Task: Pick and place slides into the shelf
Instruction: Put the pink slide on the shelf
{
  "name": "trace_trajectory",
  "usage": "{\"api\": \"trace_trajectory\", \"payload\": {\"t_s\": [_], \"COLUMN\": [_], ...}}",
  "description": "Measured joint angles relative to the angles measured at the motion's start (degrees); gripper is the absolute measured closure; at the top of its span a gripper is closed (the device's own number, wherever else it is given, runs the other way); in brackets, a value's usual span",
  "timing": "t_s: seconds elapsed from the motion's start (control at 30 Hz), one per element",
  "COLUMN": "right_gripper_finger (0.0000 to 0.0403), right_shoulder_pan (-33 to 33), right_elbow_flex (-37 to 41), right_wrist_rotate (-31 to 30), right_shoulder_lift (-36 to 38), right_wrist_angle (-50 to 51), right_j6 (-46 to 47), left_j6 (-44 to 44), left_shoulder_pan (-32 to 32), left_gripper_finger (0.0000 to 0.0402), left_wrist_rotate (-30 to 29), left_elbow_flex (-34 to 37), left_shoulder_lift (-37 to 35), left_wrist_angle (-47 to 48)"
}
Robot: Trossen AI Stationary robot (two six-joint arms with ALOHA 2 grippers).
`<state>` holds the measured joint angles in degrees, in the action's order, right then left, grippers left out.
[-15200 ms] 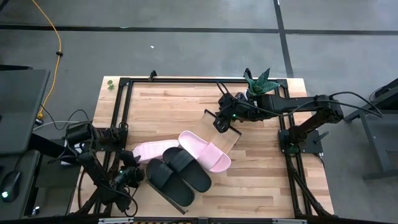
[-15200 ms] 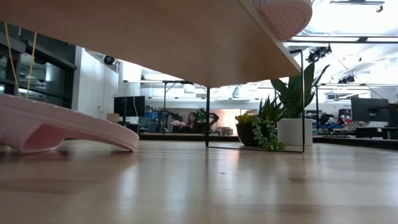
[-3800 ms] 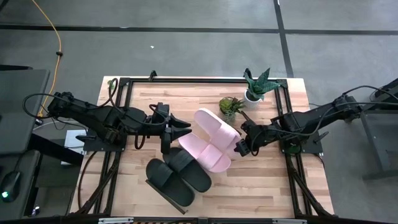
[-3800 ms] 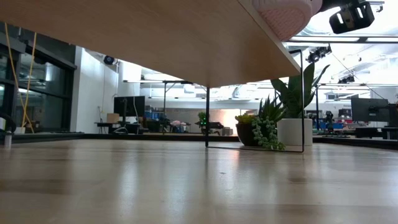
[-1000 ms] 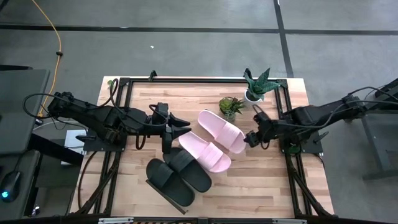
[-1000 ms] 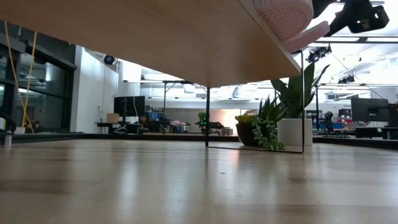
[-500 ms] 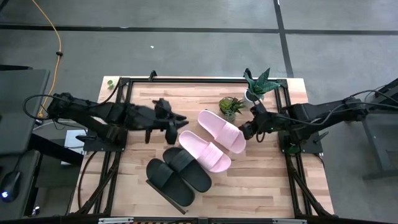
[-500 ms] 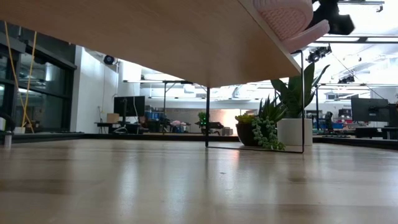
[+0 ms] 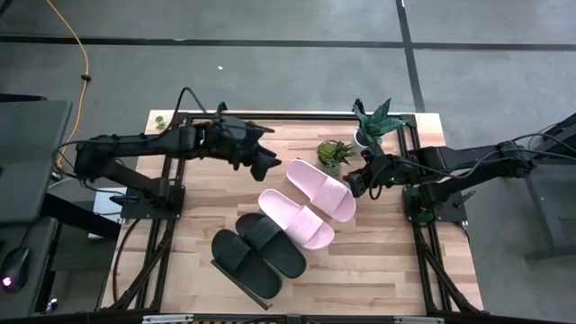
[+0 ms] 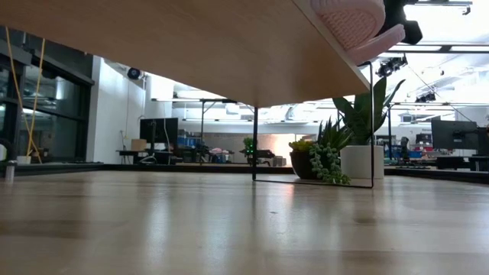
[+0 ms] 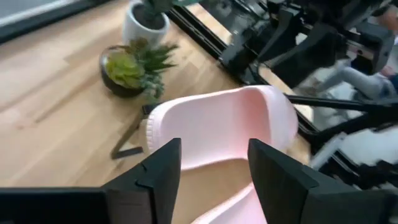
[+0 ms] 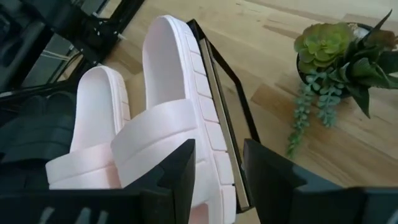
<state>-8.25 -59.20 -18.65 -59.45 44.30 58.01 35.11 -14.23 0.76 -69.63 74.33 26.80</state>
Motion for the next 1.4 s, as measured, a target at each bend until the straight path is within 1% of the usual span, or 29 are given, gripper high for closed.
{"api": "trace_trajectory", "payload": {"t_s": [0.13, 0.27, 0.43, 0.57, 0.77, 0.9, 1.03, 1.17, 1.4], "right_gripper_finger": [0.0279, 0.0279, 0.0278, 0.0278, 0.0278, 0.0278, 0.0278, 0.0278, 0.0278], "right_shoulder_pan": [0.0, 0.0, 0.0, 0.0, 0.0, 0.0, 0.0, 0.0, 0.0], "right_elbow_flex": [0.0, 0.0, 0.0, 0.0, 0.0, 0.0, 0.0, 0.0, 0.0], "right_wrist_rotate": [-0.4, -0.4, -0.4, -0.4, -0.5, -0.5, -0.9, -1.8, -2.2], "right_shoulder_lift": [0.0, 0.0, 0.0, 0.0, 0.0, 0.0, 0.0, 0.0, 0.0], "right_wrist_angle": [-0.8, -1.8, -2.3, -2.3, -2.3, -2.3, -2.3, -2.3, -2.4], "right_j6": [-0.7, -1.5, -1.5, -1.7, -1.8, -1.7, -1.6, -1.5, -1.5], "left_j6": [-1.1, -1.8, -3.0, -3.3, -3.4, -3.4, -3.4, -3.6, -3.8], "left_shoulder_pan": [-3.1, -5.7, -8.2, -9.9, -10.3, -10.3, -10.3, -10.2, -10.2], "left_gripper_finger": [0.0216, 0.0220, 0.0230, 0.0230, 0.0210, 0.0193, 0.0184, 0.0189, 0.0216], "left_wrist_rotate": [7.3, 11.1, 11.0, 12.6, 15.7, 17.5, 19.7, 20.5, 21.4], "left_elbow_flex": [0.0, 0.0, 0.0, 0.0, 0.0, 0.0, 0.0, 0.0, 0.0], "left_shoulder_lift": [3.0, 5.3, 7.7, 9.6, 12.5, 14.1, 15.1, 15.6, 16.8], "left_wrist_angle": [-1.3, -1.3, -0.6, -0.5, -0.9, -2.9, -5.2, -5.7, -5.7]}}
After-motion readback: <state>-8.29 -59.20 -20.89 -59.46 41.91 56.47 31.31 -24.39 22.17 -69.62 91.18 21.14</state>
